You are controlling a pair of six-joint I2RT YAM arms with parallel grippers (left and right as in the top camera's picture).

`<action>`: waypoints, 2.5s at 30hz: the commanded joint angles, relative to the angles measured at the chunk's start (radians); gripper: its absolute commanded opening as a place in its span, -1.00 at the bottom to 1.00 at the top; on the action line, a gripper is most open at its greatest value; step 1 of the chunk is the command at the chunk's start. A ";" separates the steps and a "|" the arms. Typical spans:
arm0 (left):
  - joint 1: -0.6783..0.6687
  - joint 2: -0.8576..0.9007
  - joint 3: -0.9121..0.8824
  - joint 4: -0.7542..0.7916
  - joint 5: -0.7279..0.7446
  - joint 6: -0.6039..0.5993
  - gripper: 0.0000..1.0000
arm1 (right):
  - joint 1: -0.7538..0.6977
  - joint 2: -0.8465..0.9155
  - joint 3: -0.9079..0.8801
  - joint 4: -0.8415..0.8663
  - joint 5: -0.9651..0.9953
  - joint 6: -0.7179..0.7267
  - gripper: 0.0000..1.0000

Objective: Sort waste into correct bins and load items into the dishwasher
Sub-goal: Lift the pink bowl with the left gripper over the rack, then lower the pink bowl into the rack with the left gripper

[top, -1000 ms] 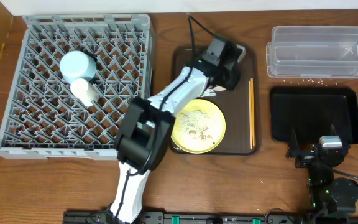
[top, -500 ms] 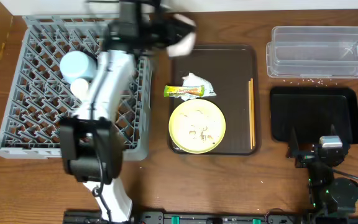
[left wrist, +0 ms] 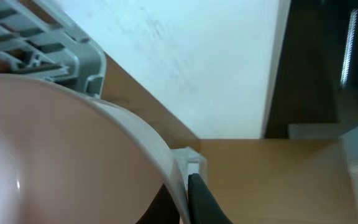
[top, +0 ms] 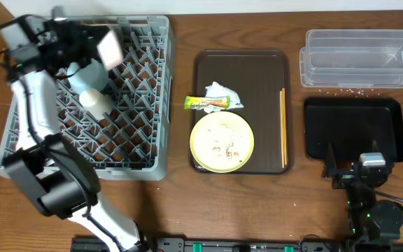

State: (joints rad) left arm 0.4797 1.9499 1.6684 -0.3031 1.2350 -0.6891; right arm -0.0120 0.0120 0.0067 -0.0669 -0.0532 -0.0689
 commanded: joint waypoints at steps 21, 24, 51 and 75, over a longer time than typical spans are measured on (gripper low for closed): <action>-0.158 0.001 -0.133 0.237 -0.106 0.137 -0.85 | -0.007 -0.005 -0.001 -0.005 -0.004 0.012 0.98; -0.158 0.020 -0.133 0.239 -0.126 0.143 -0.85 | -0.007 -0.005 -0.001 -0.005 -0.004 0.012 0.98; -0.139 0.156 -0.133 0.441 0.013 0.048 -0.85 | -0.007 -0.005 -0.001 -0.005 -0.004 0.012 0.99; 0.036 0.151 -0.133 0.236 -0.030 0.146 0.19 | -0.007 -0.005 -0.001 -0.005 -0.004 0.012 0.99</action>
State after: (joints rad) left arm 0.5060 2.0930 1.5261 -0.0708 1.2366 -0.5686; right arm -0.0120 0.0120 0.0067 -0.0669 -0.0532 -0.0689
